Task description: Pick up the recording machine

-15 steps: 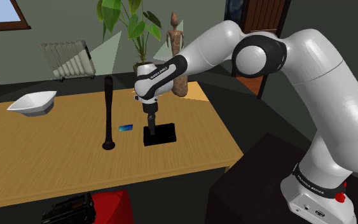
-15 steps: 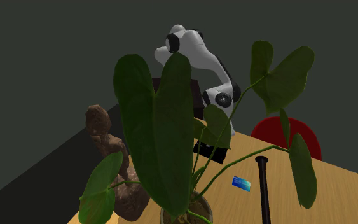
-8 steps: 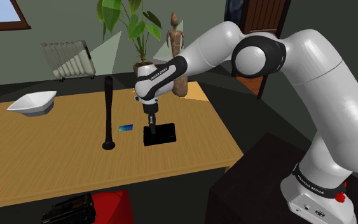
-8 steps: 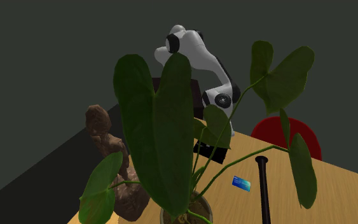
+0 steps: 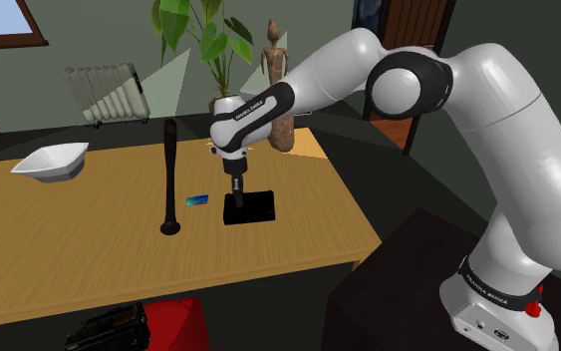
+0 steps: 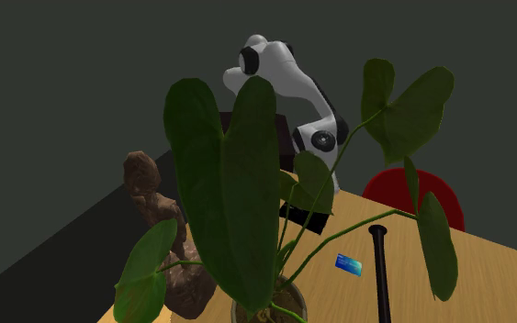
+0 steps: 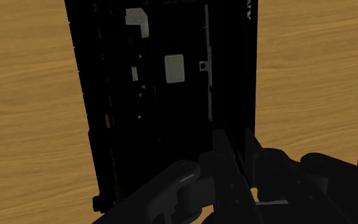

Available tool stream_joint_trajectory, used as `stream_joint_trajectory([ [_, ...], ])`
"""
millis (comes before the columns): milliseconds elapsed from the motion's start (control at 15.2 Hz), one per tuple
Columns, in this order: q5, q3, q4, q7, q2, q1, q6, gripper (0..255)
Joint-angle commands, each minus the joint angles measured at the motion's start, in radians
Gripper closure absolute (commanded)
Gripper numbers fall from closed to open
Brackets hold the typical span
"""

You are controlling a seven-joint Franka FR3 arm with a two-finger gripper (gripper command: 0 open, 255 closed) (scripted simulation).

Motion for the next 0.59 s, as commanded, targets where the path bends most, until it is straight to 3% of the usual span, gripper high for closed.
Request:
stream_joint_trajectory([
  [0,0.0,0.0,-0.001,0.002,-0.017,-0.001,-0.015,255],
  [528,-0.001,0.001,0.019,0.014,-0.072,-0.002,-0.089,255],
])
